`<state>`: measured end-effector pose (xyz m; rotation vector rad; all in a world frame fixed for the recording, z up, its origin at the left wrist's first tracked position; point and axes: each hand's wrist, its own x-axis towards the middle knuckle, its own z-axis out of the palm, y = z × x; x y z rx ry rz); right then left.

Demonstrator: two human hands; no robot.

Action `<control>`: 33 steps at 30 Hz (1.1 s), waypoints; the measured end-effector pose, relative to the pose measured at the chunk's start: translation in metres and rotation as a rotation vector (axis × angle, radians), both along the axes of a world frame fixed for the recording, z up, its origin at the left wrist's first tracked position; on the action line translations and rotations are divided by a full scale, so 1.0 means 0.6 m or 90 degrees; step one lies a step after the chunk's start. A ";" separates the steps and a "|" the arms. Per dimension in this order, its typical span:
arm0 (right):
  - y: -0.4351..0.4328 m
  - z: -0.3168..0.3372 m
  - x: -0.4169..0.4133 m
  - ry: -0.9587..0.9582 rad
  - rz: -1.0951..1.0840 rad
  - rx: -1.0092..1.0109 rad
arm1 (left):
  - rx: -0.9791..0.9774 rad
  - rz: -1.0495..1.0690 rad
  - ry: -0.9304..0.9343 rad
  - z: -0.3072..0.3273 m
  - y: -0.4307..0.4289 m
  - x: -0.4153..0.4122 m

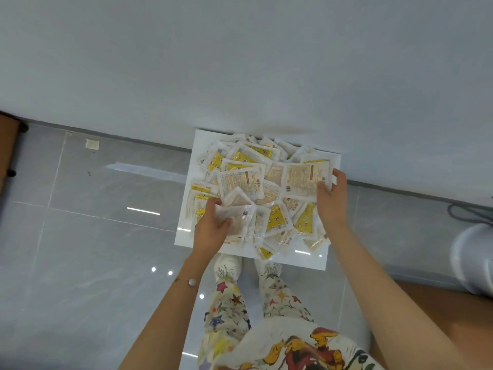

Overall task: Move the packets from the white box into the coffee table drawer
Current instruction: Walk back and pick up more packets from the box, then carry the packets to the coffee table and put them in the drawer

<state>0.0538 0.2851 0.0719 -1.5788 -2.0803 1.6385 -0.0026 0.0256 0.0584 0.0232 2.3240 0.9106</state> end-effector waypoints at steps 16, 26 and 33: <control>-0.252 0.375 -0.015 0.111 0.337 -0.212 | 0.346 0.565 0.086 0.398 -0.219 0.081; -0.654 0.496 -0.049 0.140 0.675 -0.250 | 0.331 0.839 0.236 0.514 -0.577 0.214; -0.948 0.539 -0.010 0.144 0.799 -0.283 | 0.280 0.941 0.346 0.548 -0.824 0.345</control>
